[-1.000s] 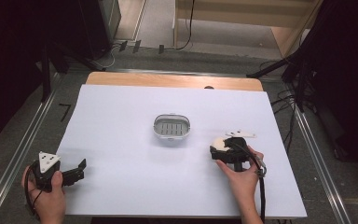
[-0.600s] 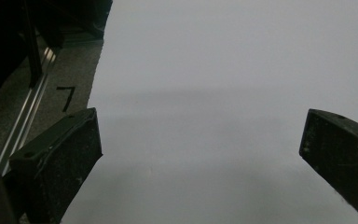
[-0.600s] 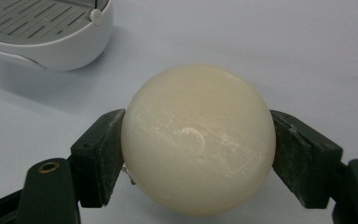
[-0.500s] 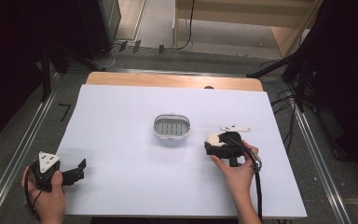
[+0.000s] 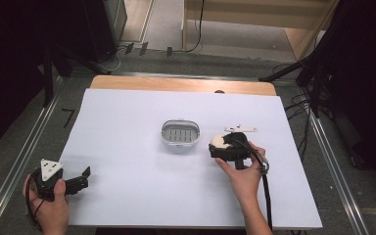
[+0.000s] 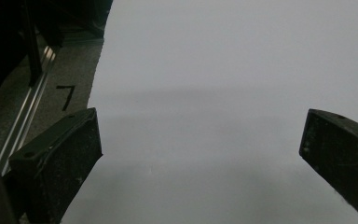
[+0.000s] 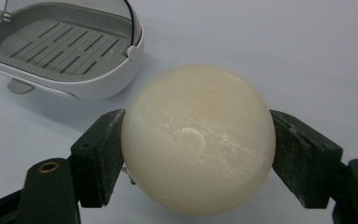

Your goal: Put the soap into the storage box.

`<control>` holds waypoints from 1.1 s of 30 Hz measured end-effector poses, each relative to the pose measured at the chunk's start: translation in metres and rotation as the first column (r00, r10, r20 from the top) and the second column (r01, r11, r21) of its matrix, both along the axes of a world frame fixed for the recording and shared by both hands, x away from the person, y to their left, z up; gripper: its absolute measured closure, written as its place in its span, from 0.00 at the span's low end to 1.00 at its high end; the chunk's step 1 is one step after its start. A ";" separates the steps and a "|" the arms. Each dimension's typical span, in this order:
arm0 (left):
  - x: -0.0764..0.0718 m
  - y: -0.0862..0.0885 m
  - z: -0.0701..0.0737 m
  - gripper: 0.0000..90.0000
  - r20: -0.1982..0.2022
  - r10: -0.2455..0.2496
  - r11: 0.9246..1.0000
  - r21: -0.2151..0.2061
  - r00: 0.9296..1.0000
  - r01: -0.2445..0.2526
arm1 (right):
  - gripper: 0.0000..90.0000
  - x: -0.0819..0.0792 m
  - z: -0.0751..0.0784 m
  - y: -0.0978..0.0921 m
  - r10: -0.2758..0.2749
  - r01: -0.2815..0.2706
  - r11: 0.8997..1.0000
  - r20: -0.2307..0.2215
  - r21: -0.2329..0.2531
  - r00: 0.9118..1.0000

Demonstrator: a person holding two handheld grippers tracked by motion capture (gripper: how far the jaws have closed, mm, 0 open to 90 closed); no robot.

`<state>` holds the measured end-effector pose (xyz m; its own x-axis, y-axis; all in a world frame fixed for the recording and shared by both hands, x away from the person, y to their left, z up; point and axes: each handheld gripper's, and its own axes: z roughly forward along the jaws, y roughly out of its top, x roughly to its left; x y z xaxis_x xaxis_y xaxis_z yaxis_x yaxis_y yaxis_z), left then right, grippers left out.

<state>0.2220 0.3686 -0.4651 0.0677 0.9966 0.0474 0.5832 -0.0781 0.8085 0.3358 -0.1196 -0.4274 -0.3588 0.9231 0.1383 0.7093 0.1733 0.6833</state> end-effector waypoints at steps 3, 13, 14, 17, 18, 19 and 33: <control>0.000 0.000 0.000 0.00 0.000 -0.001 1.000 -0.001 1.000 0.001 | 0.27 0.002 0.002 0.005 0.006 -0.006 1.000 -0.001 -0.002 1.000; 0.000 0.000 0.000 0.00 0.001 0.000 1.000 -0.001 1.000 0.000 | 0.27 0.007 0.007 0.013 0.015 -0.015 1.000 0.001 0.004 1.000; 0.000 0.000 0.000 0.00 0.000 -0.002 1.000 0.000 1.000 0.002 | 0.27 0.008 0.008 0.015 0.017 -0.016 1.000 -0.001 0.004 1.000; 0.000 0.000 0.000 0.00 0.000 -0.002 1.000 0.000 1.000 0.002 | 0.27 0.010 0.009 0.016 0.023 -0.023 1.000 0.003 0.003 1.000; 0.000 0.000 0.000 0.00 0.001 -0.001 1.000 -0.001 1.000 0.001 | 0.27 0.010 0.009 0.018 0.020 -0.020 1.000 0.001 0.006 1.000; 0.000 0.000 0.000 0.00 0.002 0.000 1.000 -0.001 1.000 0.000 | 0.27 0.011 0.010 0.018 0.023 -0.023 1.000 0.003 0.004 1.000; 0.000 0.000 0.000 0.00 0.002 0.000 1.000 -0.004 1.000 0.000 | 0.27 0.016 0.018 0.036 0.053 -0.053 0.999 0.011 0.006 0.999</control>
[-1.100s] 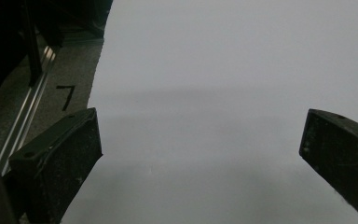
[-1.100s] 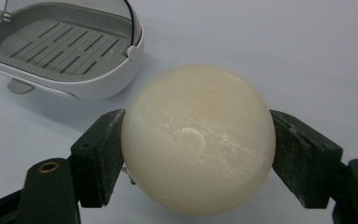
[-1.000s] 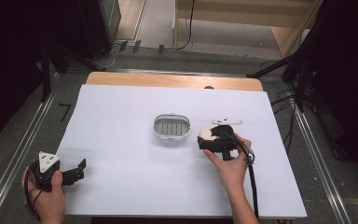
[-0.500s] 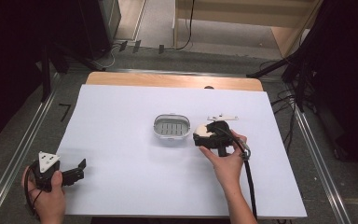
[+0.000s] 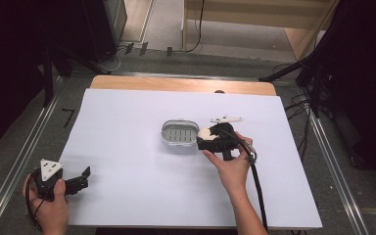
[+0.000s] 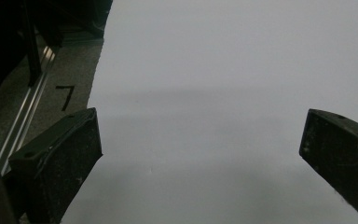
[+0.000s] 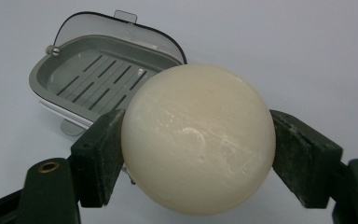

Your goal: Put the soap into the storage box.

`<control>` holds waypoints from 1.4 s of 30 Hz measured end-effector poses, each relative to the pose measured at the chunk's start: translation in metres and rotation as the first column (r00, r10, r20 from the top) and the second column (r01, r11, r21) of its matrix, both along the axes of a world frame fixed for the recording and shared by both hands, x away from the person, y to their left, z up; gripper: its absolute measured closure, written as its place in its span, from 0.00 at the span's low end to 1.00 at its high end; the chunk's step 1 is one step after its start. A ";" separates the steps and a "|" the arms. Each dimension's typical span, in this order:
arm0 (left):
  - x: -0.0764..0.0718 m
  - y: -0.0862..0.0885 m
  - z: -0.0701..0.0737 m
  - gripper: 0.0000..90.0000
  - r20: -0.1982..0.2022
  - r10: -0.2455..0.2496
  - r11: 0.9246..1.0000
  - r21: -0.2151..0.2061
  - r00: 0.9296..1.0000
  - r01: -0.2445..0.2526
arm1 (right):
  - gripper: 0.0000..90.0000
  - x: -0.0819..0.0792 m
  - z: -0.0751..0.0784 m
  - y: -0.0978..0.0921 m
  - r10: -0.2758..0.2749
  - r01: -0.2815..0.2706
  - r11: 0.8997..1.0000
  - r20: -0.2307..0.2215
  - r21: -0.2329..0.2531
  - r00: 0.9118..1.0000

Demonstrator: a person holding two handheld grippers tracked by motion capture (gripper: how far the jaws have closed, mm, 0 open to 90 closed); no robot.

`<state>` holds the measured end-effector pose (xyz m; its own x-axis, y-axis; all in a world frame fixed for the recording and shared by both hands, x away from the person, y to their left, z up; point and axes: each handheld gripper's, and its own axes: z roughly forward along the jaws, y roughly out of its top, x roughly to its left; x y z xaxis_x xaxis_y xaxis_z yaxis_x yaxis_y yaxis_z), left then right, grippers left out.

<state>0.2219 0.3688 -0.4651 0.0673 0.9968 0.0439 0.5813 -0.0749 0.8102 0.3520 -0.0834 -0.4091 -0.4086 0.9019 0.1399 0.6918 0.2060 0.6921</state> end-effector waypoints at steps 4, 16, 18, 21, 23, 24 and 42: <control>0.000 0.000 0.000 0.00 -0.001 -0.001 1.000 0.000 1.000 0.001 | 0.27 0.003 0.001 0.006 0.006 -0.006 1.000 -0.001 0.005 1.000; 0.000 0.000 0.000 0.00 -0.001 -0.002 1.000 0.000 1.000 0.002 | 0.27 0.007 0.004 0.022 0.026 -0.026 1.000 0.001 0.012 1.000; 0.000 0.000 0.000 0.00 0.000 -0.003 1.000 -0.001 1.000 0.003 | 0.27 0.008 0.005 0.026 0.030 -0.030 0.999 0.001 0.015 1.000; 0.000 0.000 0.000 0.00 0.000 -0.002 1.000 0.000 1.000 0.002 | 0.27 0.009 0.005 0.029 0.033 -0.033 0.999 0.000 0.015 0.999; 0.000 0.000 0.000 0.00 0.001 -0.003 1.000 0.000 1.000 0.003 | 0.27 0.010 0.004 0.031 0.035 -0.035 0.999 -0.001 0.019 0.999; 0.000 0.000 0.000 0.00 0.001 -0.004 1.000 0.000 1.000 0.004 | 0.27 0.010 0.005 0.033 0.035 -0.035 0.999 -0.002 0.027 0.999; 0.000 0.000 0.000 0.00 0.000 -0.005 1.000 0.002 1.000 0.005 | 0.27 0.022 0.001 0.060 0.053 -0.052 0.998 -0.025 0.027 0.998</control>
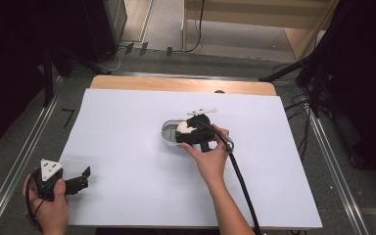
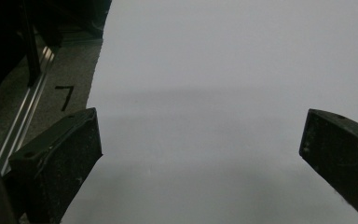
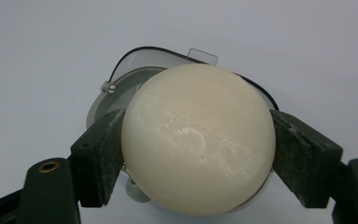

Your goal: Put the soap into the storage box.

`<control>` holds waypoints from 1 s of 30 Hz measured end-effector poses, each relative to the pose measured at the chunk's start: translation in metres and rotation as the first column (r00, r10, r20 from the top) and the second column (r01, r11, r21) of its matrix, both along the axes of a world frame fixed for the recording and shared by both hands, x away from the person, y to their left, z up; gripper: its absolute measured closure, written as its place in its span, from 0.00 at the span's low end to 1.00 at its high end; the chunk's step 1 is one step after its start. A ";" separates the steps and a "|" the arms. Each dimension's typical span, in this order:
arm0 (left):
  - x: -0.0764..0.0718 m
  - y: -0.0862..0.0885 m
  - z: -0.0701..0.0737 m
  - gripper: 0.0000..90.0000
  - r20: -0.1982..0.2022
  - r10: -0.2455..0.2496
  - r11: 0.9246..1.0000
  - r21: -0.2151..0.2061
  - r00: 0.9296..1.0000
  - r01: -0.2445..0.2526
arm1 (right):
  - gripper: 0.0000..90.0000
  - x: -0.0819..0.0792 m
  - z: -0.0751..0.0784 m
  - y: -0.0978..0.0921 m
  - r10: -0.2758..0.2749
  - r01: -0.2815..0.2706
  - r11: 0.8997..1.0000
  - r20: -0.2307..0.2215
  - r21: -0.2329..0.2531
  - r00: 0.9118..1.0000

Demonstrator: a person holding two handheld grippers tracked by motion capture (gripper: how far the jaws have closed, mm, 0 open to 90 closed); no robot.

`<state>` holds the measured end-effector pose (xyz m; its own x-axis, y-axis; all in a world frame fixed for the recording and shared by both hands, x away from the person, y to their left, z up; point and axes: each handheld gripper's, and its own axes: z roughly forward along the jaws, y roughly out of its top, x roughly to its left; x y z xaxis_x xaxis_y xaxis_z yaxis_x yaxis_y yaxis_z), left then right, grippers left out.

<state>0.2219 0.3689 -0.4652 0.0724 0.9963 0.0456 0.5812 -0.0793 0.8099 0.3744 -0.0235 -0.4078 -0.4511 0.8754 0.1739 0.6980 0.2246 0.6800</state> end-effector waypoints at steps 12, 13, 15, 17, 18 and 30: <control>0.000 0.000 0.000 0.00 0.000 -0.003 1.000 -0.002 1.000 0.003 | 0.27 0.009 -0.006 0.011 0.003 -0.003 1.000 -0.016 -0.015 1.000; 0.000 0.000 0.000 0.00 0.000 -0.003 1.000 -0.002 1.000 0.003 | 0.27 0.010 -0.007 0.011 0.001 -0.001 1.000 -0.016 -0.016 1.000; 0.000 0.000 0.000 0.00 0.000 -0.003 1.000 -0.003 1.000 0.003 | 0.27 0.011 -0.009 0.012 0.003 -0.003 1.000 -0.021 -0.018 1.000; 0.000 0.000 0.000 0.00 -0.001 -0.002 1.000 -0.001 1.000 0.002 | 0.27 0.011 -0.009 0.012 -0.001 0.001 1.000 -0.022 -0.020 1.000; 0.000 0.000 0.000 0.00 -0.001 -0.002 1.000 -0.001 1.000 0.002 | 0.27 0.011 -0.010 0.013 0.000 0.000 1.000 -0.024 -0.019 1.000; 0.000 0.000 0.000 0.00 -0.001 -0.003 1.000 -0.001 1.000 0.003 | 0.27 0.015 -0.016 0.015 -0.001 0.001 1.000 -0.053 -0.005 0.999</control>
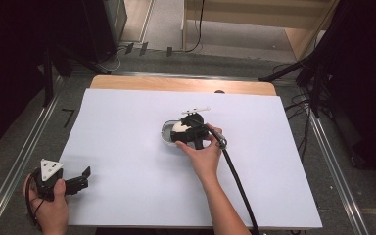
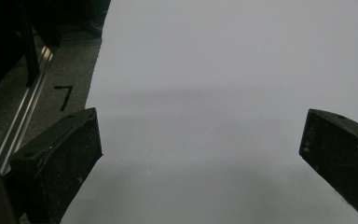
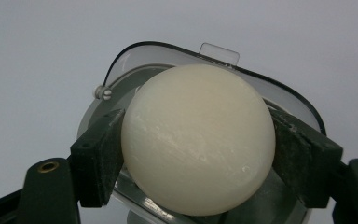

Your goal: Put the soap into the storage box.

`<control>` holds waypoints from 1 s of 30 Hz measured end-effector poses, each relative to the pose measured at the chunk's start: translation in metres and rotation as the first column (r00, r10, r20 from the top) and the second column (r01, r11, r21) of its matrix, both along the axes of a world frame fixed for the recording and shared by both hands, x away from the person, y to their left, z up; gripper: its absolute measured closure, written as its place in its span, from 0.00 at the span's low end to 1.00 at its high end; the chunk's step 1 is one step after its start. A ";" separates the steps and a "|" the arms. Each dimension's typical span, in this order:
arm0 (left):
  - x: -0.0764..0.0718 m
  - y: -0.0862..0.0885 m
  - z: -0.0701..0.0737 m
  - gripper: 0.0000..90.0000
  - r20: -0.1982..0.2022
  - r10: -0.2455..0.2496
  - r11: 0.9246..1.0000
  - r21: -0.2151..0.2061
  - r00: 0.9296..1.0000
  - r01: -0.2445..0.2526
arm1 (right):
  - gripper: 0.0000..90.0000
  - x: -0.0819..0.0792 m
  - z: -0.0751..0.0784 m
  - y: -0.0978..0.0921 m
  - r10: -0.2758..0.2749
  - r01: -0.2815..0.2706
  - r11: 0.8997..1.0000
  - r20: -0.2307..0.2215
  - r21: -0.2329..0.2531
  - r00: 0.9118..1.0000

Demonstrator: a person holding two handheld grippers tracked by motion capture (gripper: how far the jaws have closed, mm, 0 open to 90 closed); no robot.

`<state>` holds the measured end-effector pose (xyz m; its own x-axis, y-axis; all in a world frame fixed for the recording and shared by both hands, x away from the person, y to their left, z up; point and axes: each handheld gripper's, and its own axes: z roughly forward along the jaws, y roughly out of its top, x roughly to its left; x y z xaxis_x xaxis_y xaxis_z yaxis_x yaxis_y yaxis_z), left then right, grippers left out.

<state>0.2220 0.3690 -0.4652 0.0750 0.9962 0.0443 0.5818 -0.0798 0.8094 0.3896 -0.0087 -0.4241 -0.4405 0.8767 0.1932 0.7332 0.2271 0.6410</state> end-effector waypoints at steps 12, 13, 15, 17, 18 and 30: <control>0.000 0.000 0.000 0.00 0.001 0.000 1.000 -0.001 1.000 0.000 | 0.22 -0.001 0.003 -0.001 -0.006 0.006 1.000 0.019 0.006 1.000; 0.000 0.000 0.000 0.00 0.000 -0.001 1.000 0.000 1.000 0.001 | 0.22 -0.001 0.003 -0.001 -0.006 0.006 1.000 0.019 0.006 1.000; 0.000 0.000 0.000 0.00 0.001 -0.001 1.000 -0.001 1.000 0.001 | 0.21 -0.001 0.005 -0.003 -0.011 0.011 1.000 0.021 0.013 1.000; 0.000 0.000 0.000 0.00 -0.001 -0.001 1.000 -0.001 1.000 0.001 | 0.21 -0.001 0.006 -0.005 -0.016 0.015 1.000 0.018 0.015 1.000; 0.000 0.000 0.000 0.00 -0.001 -0.001 1.000 -0.001 1.000 0.001 | 0.20 -0.001 0.006 -0.005 -0.019 0.018 1.000 0.019 0.016 1.000; 0.000 0.000 0.000 0.00 0.000 0.002 1.000 -0.003 1.000 -0.002 | 0.16 -0.007 0.019 -0.016 -0.022 0.021 0.999 0.060 0.027 0.998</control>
<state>0.2217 0.3693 -0.4649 0.0728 0.9965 0.0418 0.5817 -0.0765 0.8098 0.3829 -0.0243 -0.4047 -0.4329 0.8811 0.1906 0.6979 0.1937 0.6895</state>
